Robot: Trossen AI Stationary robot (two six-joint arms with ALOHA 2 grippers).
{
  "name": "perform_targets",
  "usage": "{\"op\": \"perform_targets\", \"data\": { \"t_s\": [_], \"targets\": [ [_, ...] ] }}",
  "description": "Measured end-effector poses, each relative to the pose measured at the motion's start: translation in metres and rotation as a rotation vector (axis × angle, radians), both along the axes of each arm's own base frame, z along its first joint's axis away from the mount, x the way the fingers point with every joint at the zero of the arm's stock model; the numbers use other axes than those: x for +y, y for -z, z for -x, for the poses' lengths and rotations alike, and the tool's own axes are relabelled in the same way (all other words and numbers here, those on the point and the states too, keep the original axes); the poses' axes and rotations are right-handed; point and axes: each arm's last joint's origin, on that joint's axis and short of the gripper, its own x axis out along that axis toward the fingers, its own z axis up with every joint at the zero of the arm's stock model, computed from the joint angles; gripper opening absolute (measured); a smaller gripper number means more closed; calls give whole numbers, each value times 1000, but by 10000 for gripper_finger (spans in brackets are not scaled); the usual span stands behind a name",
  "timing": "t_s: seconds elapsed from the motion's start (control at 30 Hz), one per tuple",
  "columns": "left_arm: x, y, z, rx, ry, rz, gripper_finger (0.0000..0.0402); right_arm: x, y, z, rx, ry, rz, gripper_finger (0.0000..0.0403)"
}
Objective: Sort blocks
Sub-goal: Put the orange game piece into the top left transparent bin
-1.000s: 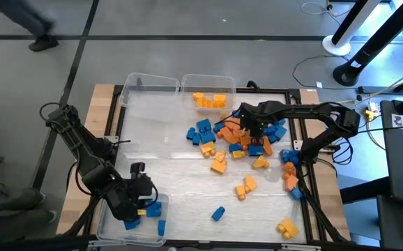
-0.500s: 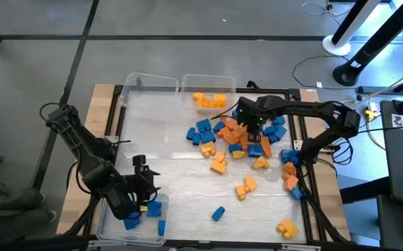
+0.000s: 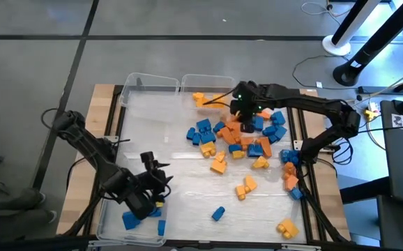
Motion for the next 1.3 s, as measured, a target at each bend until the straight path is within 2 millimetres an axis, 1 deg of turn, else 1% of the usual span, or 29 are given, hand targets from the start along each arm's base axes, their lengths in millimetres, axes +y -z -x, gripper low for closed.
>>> {"op": "perform_targets", "data": {
  "t_s": [0.13, 0.23, 0.37, 0.47, 0.63, 0.8, 1.0, 1.07, 1.2, 1.3],
  "targets": [
    [4, 3, -7, -68, -66, -56, 208, -1, -17, -5, -78, -56, -1, 120],
    [8, 5, -8, -113, -108, -79, 208, 0, -26, -8, -124, -108, 1, 121],
    [17, 12, -5, -133, -146, -95, 208, 0, -32, -14, -220, -192, -17, 121],
    [25, 22, -7, -123, -185, -102, 208, -1, -37, -20, -314, -246, 5, 121],
    [39, 34, -13, -130, -242, -95, 208, 9, -51, -37, -493, -346, 96, 121],
    [46, 35, -24, -169, -272, -67, 208, 28, -63, -51, -637, -470, 171, 122],
    [49, 29, -40, -171, -206, -109, 208, 55, -70, -61, -716, -607, 240, 122],
    [50, 24, -43, -171, -180, -121, 208, 63, -72, -63, -731, -640, 251, 122],
    [56, 1, -41, -191, -111, -125, 208, 73, -74, -66, -759, -678, 290, 122],
    [63, -20, -31, -220, -72, -117, 208, 71, -79, -67, -788, -644, 347, 122]
  ]
}}
